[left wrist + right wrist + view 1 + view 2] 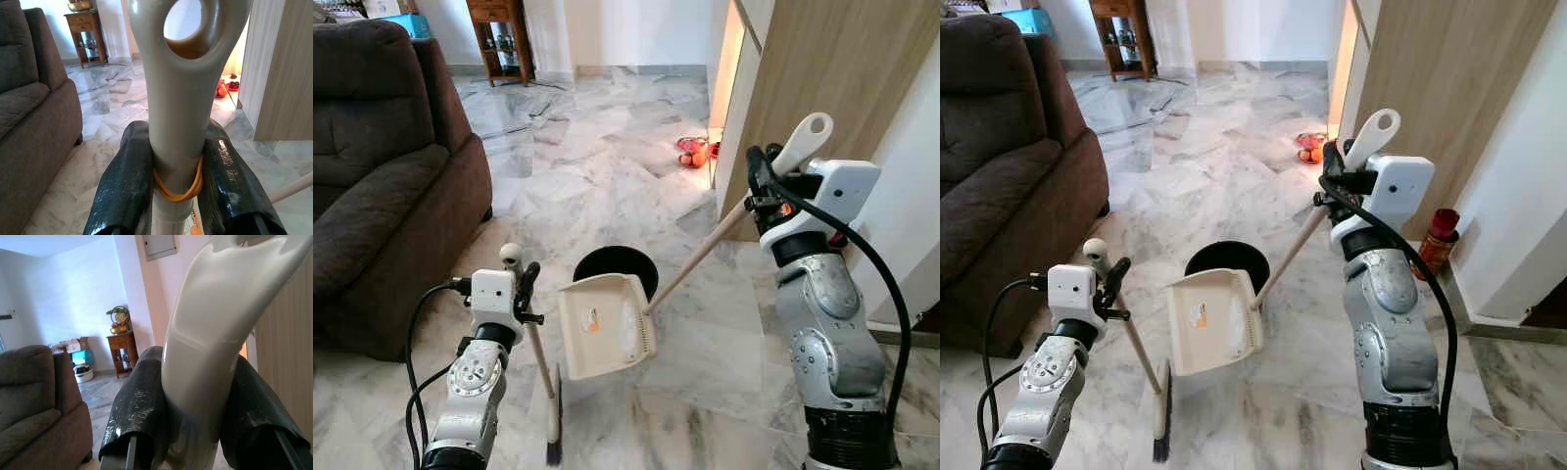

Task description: Sweep floor

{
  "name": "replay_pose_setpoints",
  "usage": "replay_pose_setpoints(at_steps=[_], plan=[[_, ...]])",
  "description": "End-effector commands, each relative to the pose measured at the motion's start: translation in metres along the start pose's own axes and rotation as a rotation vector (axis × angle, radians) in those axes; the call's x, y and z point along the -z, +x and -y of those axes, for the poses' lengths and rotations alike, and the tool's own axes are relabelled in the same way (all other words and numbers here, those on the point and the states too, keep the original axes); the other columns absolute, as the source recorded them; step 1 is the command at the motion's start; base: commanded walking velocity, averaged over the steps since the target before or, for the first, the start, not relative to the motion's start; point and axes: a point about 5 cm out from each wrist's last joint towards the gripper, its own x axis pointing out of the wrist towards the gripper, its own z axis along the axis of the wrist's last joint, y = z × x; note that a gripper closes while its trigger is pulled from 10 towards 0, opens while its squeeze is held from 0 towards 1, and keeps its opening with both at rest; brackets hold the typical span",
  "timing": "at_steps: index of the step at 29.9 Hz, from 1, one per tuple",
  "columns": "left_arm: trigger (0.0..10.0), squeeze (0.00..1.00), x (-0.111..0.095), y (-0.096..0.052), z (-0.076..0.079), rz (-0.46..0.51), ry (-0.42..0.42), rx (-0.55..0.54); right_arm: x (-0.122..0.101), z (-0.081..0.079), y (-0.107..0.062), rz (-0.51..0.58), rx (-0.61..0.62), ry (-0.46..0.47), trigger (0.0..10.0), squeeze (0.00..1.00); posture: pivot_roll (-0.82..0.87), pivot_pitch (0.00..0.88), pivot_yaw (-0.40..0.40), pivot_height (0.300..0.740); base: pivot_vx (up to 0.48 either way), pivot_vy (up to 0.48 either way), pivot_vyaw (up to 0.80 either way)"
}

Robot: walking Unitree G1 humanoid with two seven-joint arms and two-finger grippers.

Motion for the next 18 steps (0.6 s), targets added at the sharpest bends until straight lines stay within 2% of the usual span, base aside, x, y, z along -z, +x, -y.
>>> replay_pose_setpoints(at_steps=[1, 5, 10, 18], plan=[[10.0, 0.0, -0.0086, 0.0029, -0.0058, 0.049, 0.038, -0.012, -0.0202, -0.0094, 0.0034, 0.106, -0.024, 0.012, 10.0, 0.0, 0.07, 0.006, 0.042, 0.74, 0.292, 0.0, 0.0], [10.0, 0.0, -0.0079, 0.0017, -0.0068, 0.047, 0.04, -0.016, -0.0196, -0.0128, 0.0036, 0.106, -0.032, 0.01, 10.0, 0.0, 0.08, 0.004, 0.042, 0.74, 0.303, 0.0, 0.0], [10.0, 0.0, -0.0075, 0.0012, -0.0064, 0.046, 0.04, -0.018, -0.0207, -0.014, 0.0039, 0.121, -0.031, 0.017, 10.0, 0.0, 0.08, 0.0, 0.041, 0.74, 0.306, 0.0, 0.52], [10.0, 0.0, -0.0071, 0.0013, -0.0055, 0.049, 0.04, -0.018, -0.0197, -0.0161, 0.0043, 0.119, -0.033, 0.034, 10.0, 0.0, 0.08, 0.0, 0.04, 0.74, 0.31, 0.0, 0.0]])
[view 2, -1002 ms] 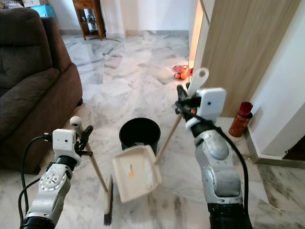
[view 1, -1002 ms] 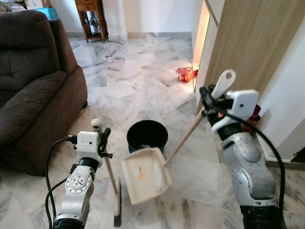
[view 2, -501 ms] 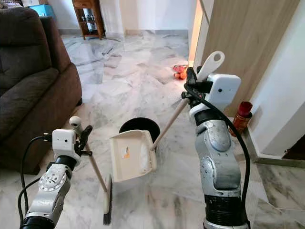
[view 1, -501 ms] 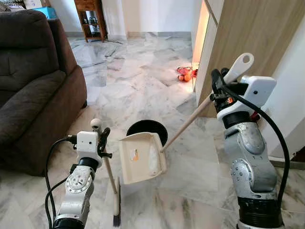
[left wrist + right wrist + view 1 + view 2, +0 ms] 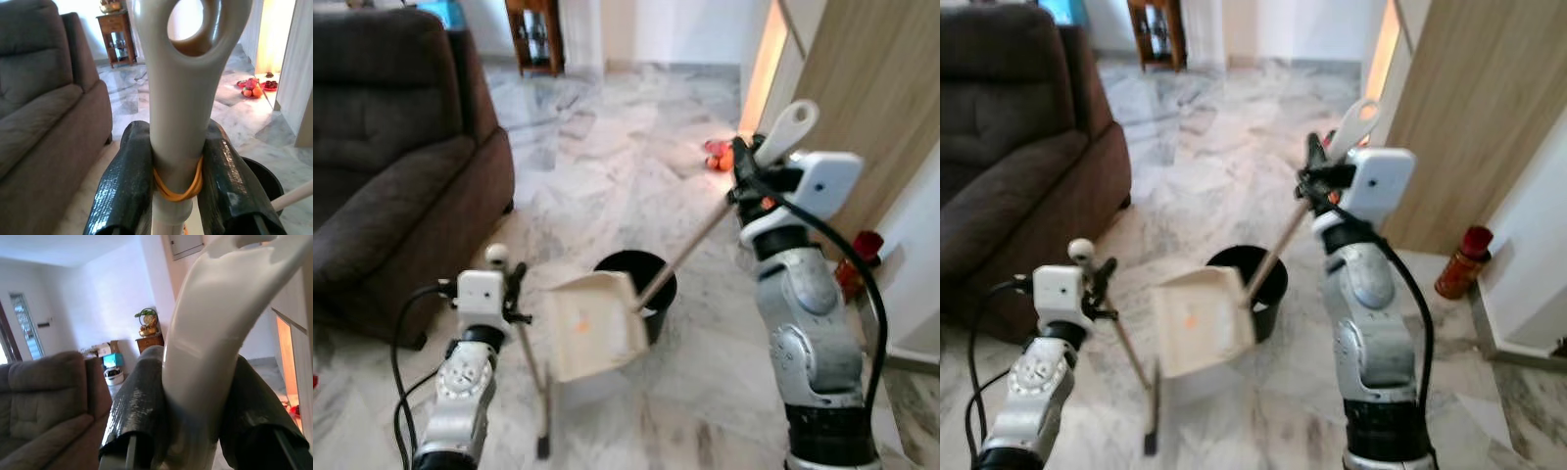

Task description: Sweep floor

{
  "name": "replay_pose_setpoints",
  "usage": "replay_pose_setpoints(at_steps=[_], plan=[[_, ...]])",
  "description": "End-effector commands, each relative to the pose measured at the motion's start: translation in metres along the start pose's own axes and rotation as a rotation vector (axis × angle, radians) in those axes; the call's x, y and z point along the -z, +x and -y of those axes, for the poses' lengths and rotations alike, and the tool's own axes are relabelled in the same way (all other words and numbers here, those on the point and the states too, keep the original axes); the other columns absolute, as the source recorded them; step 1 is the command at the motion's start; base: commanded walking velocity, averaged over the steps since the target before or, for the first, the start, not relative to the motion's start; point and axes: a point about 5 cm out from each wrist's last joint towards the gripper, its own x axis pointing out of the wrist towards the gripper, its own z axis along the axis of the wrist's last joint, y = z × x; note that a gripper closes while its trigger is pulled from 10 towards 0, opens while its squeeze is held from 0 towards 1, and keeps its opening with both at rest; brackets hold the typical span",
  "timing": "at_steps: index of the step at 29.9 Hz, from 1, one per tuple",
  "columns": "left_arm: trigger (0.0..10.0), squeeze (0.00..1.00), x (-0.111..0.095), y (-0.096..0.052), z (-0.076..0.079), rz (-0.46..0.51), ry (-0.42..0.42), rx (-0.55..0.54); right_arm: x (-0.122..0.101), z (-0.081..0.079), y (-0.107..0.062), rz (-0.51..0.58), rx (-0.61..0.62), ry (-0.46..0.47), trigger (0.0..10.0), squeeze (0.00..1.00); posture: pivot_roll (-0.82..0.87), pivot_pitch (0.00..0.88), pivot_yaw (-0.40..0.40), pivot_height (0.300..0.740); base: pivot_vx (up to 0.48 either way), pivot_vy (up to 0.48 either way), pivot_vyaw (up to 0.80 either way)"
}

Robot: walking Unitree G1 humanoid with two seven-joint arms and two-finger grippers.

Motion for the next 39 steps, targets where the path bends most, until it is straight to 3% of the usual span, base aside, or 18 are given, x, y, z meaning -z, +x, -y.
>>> replay_pose_setpoints(at_steps=[1, 39], plan=[[10.0, 0.0, -0.0068, 0.0031, 0.0048, 0.042, -0.004, 0.018, -0.0196, 0.0008, 0.0029, 0.096, 0.004, -0.023, 10.0, 0.0, 0.08, 0.0, 0.04, 0.74, 0.311, 0.0, 0.0], [10.0, 0.0, -0.0075, 0.0057, 0.0057, 0.048, -0.005, 0.01, -0.0239, -0.007, 0.0064, 0.105, -0.026, 0.001, 10.0, 0.0, 0.08, 0.0, 0.035, 0.74, 0.311, 0.0, 0.0]])
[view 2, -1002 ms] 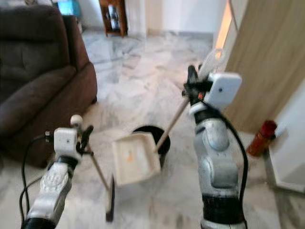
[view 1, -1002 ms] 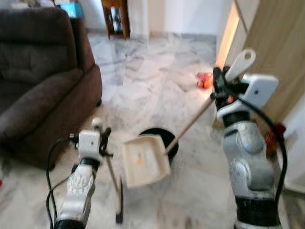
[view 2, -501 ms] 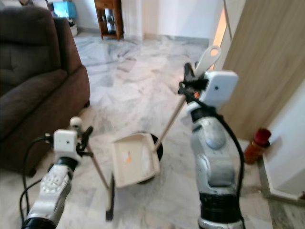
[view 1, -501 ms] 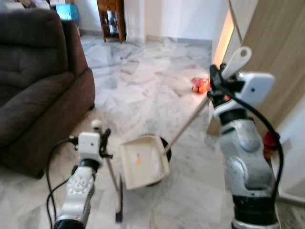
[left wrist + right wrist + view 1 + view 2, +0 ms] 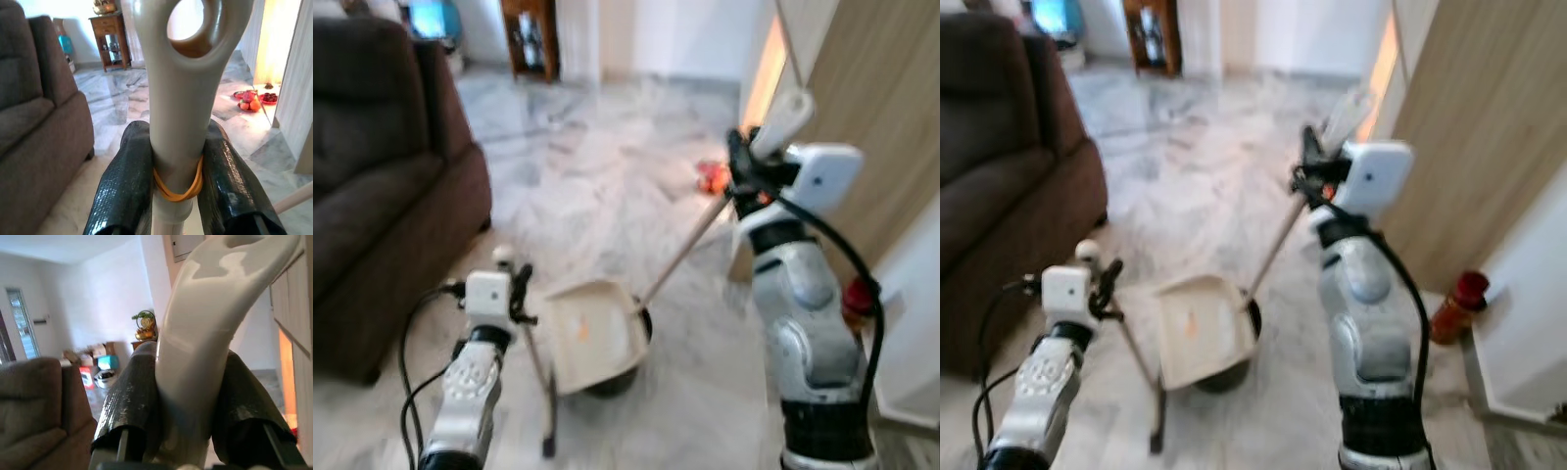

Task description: Sweep floor

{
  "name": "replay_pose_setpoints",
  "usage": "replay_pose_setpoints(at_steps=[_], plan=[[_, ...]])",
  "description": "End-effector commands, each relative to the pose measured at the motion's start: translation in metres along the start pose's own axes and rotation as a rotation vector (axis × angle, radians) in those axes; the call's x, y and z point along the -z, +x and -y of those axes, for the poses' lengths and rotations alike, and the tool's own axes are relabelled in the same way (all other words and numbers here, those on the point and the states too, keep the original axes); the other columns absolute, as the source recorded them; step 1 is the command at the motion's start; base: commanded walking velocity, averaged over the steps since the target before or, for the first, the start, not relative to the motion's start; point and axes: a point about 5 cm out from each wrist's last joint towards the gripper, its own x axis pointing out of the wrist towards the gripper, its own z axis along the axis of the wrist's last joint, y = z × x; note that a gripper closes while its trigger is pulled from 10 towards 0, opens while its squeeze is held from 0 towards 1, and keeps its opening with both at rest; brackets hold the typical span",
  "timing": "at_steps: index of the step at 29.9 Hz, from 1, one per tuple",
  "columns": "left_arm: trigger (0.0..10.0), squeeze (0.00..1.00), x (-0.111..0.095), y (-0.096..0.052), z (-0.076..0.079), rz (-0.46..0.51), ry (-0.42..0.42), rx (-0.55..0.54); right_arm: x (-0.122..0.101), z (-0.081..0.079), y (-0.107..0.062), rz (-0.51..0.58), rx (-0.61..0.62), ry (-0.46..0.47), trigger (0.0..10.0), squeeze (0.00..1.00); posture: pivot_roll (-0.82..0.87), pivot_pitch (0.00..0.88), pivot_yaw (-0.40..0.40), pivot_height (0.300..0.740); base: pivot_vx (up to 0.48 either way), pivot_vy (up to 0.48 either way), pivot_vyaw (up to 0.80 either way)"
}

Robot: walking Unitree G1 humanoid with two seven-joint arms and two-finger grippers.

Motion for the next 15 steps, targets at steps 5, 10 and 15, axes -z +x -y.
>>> replay_pose_setpoints(at_steps=[5, 10, 15], plan=[[10.0, 0.0, -0.0085, 0.0041, 0.0045, 0.044, -0.008, 0.01, -0.016, 0.0018, 0.0014, 0.072, 0.007, -0.012, 10.0, 0.0, 0.08, 0.0, 0.035, 0.74, 0.309, 0.0, 0.0], [10.0, 0.0, -0.0086, 0.0043, 0.0046, 0.045, -0.01, 0.009, -0.0166, -0.0005, 0.0015, 0.074, 0.003, -0.006, 10.0, 0.0, 0.08, 0.0, 0.034, 0.74, 0.301, 0.0, 0.0], [10.0, 0.0, -0.0089, 0.0043, 0.0051, 0.051, -0.014, 0.009, -0.0176, -0.0014, 0.0015, 0.083, 0.008, 0.002, 10.0, 0.0, 0.08, 0.0, 0.033, 0.74, 0.0, 0.0, 0.0]])
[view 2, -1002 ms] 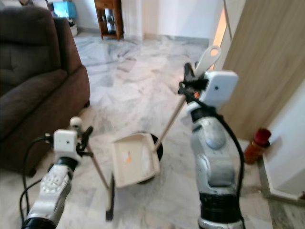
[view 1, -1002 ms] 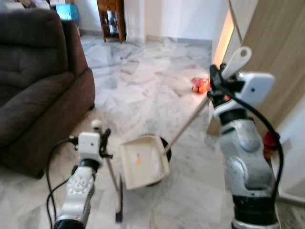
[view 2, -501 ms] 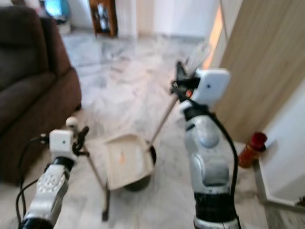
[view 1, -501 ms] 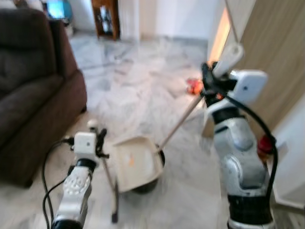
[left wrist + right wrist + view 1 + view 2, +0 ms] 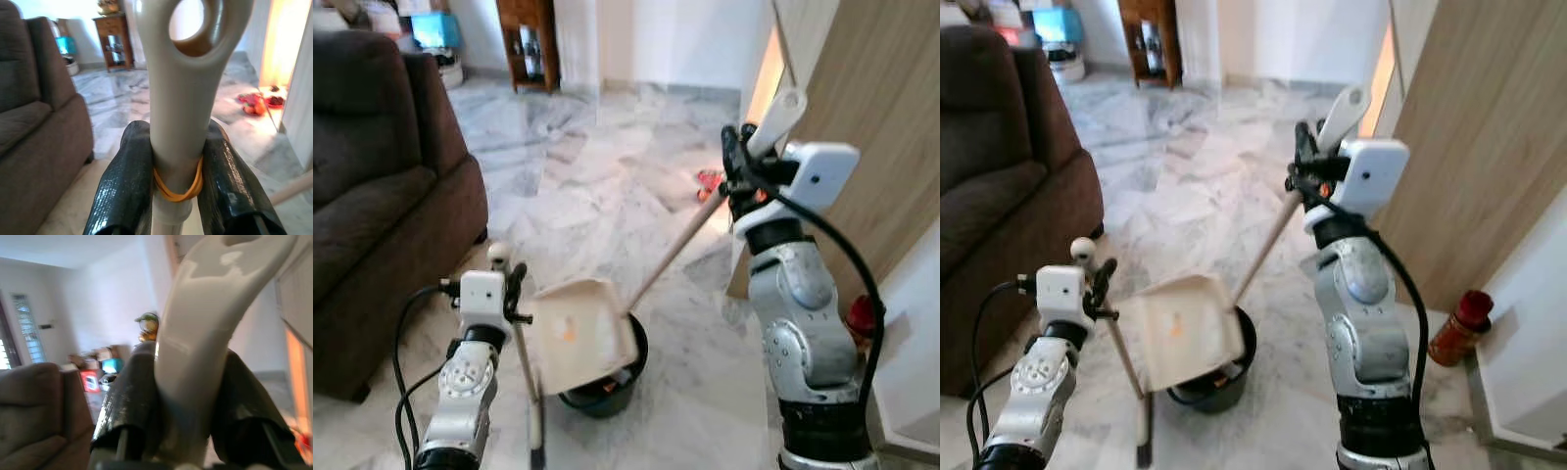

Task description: Sweep floor

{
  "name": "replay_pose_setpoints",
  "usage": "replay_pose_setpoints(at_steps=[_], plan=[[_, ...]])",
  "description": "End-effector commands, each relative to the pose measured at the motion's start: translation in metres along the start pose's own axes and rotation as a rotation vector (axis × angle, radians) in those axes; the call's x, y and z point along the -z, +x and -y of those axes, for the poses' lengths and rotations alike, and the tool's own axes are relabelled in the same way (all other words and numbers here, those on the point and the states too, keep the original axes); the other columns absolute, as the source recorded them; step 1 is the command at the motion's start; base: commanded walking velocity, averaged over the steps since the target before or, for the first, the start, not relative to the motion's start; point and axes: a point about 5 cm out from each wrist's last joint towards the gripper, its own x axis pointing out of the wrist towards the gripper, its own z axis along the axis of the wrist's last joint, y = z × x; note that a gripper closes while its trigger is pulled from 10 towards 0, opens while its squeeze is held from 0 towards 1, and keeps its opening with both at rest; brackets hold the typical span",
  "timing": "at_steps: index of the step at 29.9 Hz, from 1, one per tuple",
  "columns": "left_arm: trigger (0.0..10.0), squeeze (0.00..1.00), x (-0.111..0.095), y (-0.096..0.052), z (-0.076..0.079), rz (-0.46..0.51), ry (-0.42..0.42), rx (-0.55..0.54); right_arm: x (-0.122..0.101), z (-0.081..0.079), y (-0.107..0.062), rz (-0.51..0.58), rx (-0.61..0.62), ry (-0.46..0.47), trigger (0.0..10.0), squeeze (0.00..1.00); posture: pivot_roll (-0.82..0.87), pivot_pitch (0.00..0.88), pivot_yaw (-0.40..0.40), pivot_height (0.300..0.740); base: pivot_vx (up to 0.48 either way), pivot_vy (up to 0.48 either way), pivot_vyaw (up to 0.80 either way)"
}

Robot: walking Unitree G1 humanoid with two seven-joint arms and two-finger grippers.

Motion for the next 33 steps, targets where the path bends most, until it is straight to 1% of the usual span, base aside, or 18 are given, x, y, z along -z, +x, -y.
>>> replay_pose_setpoints(at_steps=[1, 3, 6, 7, 9, 11, 12, 14, 17, 18, 21, 26, 27, 28, 33], plan=[[10.0, 0.0, -0.01, 0.004, 0.001, 0.054, -0.002, 0.004, -0.019, -0.004, 0.003, 0.093, 0.001, -0.004, 10.0, 0.0, 0.07, 0.0, 0.031, 0.74, 0.0, 0.0, 0.0], [10.0, 0.0, -0.01, 0.004, 0.001, 0.055, -0.003, 0.004, -0.02, -0.005, 0.003, 0.1, 0.001, -0.004, 10.0, 0.0, 0.07, 0.0, 0.031, 0.74, 0.0, 0.0, 0.0], [10.0, 0.0, -0.01, 0.004, 0.002, 0.055, -0.004, 0.006, -0.023, -0.014, 0.003, 0.127, -0.022, -0.035, 10.0, 0.0, 0.07, 0.0, 0.03, 0.74, 0.0, 0.0, 0.0], [10.0, 0.0, -0.01, 0.004, 0.002, 0.055, -0.004, 0.006, -0.023, -0.014, 0.003, 0.127, -0.022, -0.035, 10.0, 0.0, 0.07, 0.0, 0.03, 0.74, 0.0, 0.0, 0.0], [10.0, 0.0, -0.01, 0.004, 0.002, 0.056, -0.004, 0.007, -0.025, -0.02, 0.002, 0.146, -0.027, -0.034, 10.0, 0.0, 0.07, 0.0, 0.029, 0.74, 0.0, 0.0, 0.0], [10.0, 0.0, -0.01, 0.004, 0.003, 0.057, -0.005, 0.007, -0.027, -0.023, 0.001, 0.169, -0.033, -0.058, 10.0, 0.0, 0.07, 0.0, 0.028, 0.74, 0.0, 0.0, 0.0], [10.0, 0.0, -0.01, 0.004, 0.003, 0.058, -0.005, 0.008, -0.029, -0.028, 0.0, 0.193, -0.035, -0.08, 10.0, 0.0, 0.07, 0.0, 0.028, 0.74, 0.0, 0.0, 0.0], [10.0, 0.0, -0.01, 0.004, 0.003, 0.058, -0.005, 0.008, -0.031, -0.03, 0.0, 0.21, -0.035, -0.094, 10.0, 0.0, 0.07, 0.0, 0.028, 0.74, 0.0, 0.0, 0.0], [10.0, 0.0, -0.01, 0.005, 0.004, 0.059, -0.007, 0.009, -0.035, -0.036, -0.001, 0.25, -0.046, -0.148, 10.0, 0.0, 0.07, 0.0, 0.027, 0.74, 0.0, 0.0, 0.0], [10.0, 0.0, -0.01, 0.004, 0.004, 0.059, -0.007, 0.009, -0.038, -0.041, -0.001, 0.279, -0.056, -0.188, 10.0, 0.0, 0.07, 0.0, 0.026, 0.74, 0.0, 0.0, 0.0], [10.0, 0.0, -0.01, 0.005, 0.004, 0.06, -0.008, 0.008, -0.039, -0.045, -0.002, 0.292, -0.072, -0.21, 10.0, 0.0, 0.07, 0.0, 0.025, 0.74, 0.0, 0.0, 0.0], [10.0, 0.0, -0.01, 0.004, 0.005, 0.061, -0.009, 0.008, -0.036, -0.059, -0.007, 0.315, -0.126, -0.253, 10.0, 0.0, 0.07, 0.0, 0.025, 0.74, 0.0, 0.0, 0.0], [10.0, 0.0, -0.01, 0.004, 0.004, 0.061, -0.009, 0.008, -0.034, -0.062, -0.009, 0.32, -0.144, -0.272, 10.0, 0.0, 0.07, 0.0, 0.025, 0.74, 0.0, 0.0, 0.0], [10.0, 0.0, -0.01, 0.004, 0.004, 0.062, -0.009, 0.008, -0.029, -0.069, -0.014, 0.323, -0.187, -0.305, 10.0, 0.0, 0.07, 0.0, 0.026, 0.74, 0.0, 0.0, 0.0], [10.0, 0.0, -0.011, 0.004, 0.004, 0.065, -0.005, 0.01, -0.022, -0.08, -0.023, 0.322, -0.252, -0.331, 10.0, 0.0, 0.07, 0.0, 0.025, 0.74, 0.0, 0.0, 0.0]])
